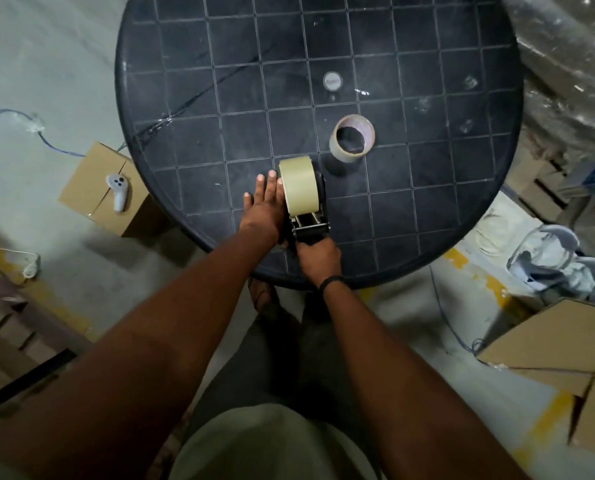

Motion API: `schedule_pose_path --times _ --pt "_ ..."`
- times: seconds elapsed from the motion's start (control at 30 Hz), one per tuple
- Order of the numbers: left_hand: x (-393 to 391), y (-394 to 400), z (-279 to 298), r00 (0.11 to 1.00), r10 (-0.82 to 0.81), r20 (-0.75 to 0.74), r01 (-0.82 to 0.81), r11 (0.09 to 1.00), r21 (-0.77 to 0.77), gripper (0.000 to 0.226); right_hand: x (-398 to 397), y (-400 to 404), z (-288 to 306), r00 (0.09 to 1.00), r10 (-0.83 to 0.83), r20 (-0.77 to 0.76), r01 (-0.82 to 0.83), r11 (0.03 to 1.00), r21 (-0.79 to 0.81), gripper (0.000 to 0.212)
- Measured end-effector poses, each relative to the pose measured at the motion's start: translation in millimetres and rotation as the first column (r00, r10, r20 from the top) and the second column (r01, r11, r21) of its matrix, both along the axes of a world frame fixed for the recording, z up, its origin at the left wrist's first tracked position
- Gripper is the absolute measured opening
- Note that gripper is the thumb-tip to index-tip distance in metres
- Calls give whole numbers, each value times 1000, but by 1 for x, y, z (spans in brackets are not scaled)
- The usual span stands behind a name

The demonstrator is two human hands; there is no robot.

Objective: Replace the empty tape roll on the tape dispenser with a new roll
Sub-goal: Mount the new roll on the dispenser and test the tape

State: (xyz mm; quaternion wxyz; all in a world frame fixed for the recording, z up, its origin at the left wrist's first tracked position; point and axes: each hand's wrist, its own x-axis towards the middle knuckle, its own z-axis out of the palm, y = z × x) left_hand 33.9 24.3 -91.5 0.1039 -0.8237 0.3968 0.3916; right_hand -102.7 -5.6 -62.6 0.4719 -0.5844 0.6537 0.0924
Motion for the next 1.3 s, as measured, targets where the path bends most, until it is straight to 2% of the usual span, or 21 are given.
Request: schedule_pose_path --times 0.43,0.6,0.77,1.07,1.2,1.3 --pt "-4 -3 -2 1000 6 -12 -5 1000 31 137 -2 -2 -5 1000 22 -1 -22 999 29 43" --pt "-8 7 -2 1000 -21 -18 21 1000 16 119 -2 -2 -5 999 38 -15 -37 999 28 46" --pt "-10 6 1 998 -68 6 68 997 43 111 -2 -4 -2 999 46 -17 -46 999 18 43" --pt "-11 7 5 999 -44 -25 45 998 32 112 -9 6 2 999 30 -28 -29 999 37 41" --pt "-10 10 14 998 17 -58 -18 1000 -10 118 -27 22 5 1000 -4 -29 6 997 73 37" --pt "-11 12 23 998 -3 -66 2 1000 -13 119 -48 36 6 999 -35 -37 38 995 97 37"
